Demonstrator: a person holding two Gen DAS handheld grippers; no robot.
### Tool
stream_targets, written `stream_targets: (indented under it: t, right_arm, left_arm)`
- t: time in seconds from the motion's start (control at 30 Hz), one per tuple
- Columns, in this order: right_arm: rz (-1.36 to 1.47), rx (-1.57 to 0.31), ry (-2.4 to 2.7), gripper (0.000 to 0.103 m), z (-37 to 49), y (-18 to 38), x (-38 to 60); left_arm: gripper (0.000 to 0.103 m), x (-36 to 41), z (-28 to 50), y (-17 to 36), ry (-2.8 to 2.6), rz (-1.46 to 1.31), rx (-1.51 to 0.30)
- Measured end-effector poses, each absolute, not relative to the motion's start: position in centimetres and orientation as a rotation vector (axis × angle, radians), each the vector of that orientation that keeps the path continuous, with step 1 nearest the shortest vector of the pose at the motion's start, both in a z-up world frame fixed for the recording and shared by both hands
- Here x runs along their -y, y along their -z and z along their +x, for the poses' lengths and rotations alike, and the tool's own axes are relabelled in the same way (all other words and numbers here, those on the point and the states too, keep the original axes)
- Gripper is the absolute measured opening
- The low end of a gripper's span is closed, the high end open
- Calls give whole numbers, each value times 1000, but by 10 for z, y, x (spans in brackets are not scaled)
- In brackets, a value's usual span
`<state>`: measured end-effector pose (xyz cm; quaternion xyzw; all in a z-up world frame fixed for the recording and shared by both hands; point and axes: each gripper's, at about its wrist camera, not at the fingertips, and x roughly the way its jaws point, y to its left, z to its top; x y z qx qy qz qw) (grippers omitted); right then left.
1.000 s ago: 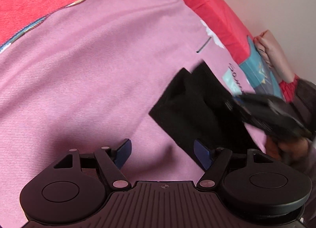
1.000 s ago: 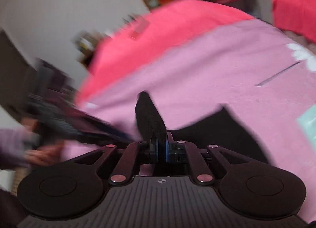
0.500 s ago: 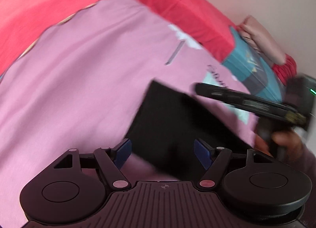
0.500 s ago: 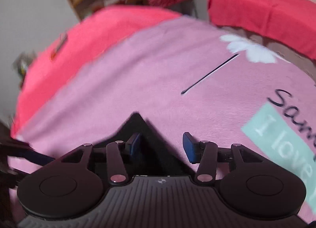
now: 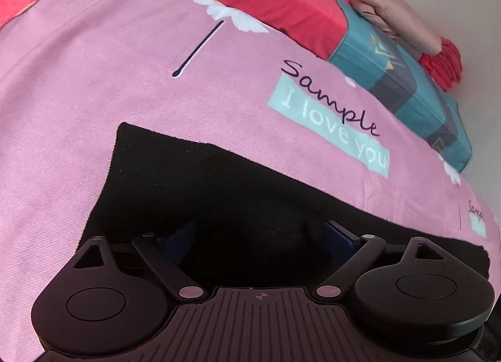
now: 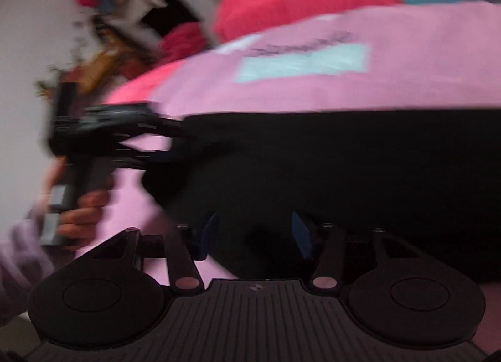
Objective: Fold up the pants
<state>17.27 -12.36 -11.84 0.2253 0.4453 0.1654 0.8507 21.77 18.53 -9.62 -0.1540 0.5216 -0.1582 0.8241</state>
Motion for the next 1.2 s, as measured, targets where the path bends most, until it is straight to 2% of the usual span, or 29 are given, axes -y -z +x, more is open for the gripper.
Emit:
stream_targets:
  t: [0.03, 0.07, 0.13, 0.17, 0.2, 0.23, 0.27, 0.33, 0.37, 0.4, 0.47, 0.57, 0.73, 0.8, 1.03, 1.1, 1.2]
  right_arm:
    - [524, -921, -312, 22, 169, 119, 137]
    - [548, -883, -260, 28, 162, 113, 152]
    - [561, -787, -166, 44, 143, 102, 180]
    - [577, -749, -125, 59, 132, 97, 196]
    - [607, -717, -97, 64, 125, 95, 213]
    - [651, -712, -75, 63, 124, 97, 232]
    - [680, -740, -46, 59, 126, 104, 252]
    - [706, -717, 84, 16, 122, 108, 296]
    - [733, -683, 224, 16, 112, 104, 319]
    - [741, -626, 375, 35, 97, 97, 337]
    - [784, -491, 522, 59, 60, 80, 362]
    - [869, -424, 563, 63, 14, 71, 371]
    - [930, -558, 549, 72, 12, 101, 372]
    - [923, -507, 465, 90, 23, 109, 374]
    - [877, -440, 316, 90, 60, 123, 401]
    - [912, -411, 332, 87, 60, 124, 403]
    - [829, -466, 229, 86, 60, 122, 387]
  left_arm:
    - [103, -186, 219, 96, 337, -328, -1114]
    - [103, -186, 220, 95, 334, -329, -1120]
    - [103, -184, 223, 94, 322, -323, -1130]
    - [103, -182, 223, 94, 317, -314, -1132]
    - [103, -180, 224, 93, 310, -299, -1133]
    - [103, -177, 223, 93, 306, -278, -1133]
    - [103, -173, 223, 93, 302, -255, -1134]
    - [103, -166, 223, 92, 295, -200, -1140]
    - [103, -162, 224, 92, 292, -171, -1144]
    - [103, -158, 225, 93, 290, -146, -1149]
    - [103, -151, 225, 94, 287, -112, -1154]
    - [103, -143, 224, 97, 278, -76, -1147]
    - [103, -125, 215, 101, 255, 60, -1124]
    - [103, -120, 212, 103, 247, 102, -1113]
    - [103, -119, 212, 103, 217, 101, -1104]
    - [103, -118, 211, 103, 211, 103, -1102]
    - [103, -116, 211, 103, 195, 103, -1102]
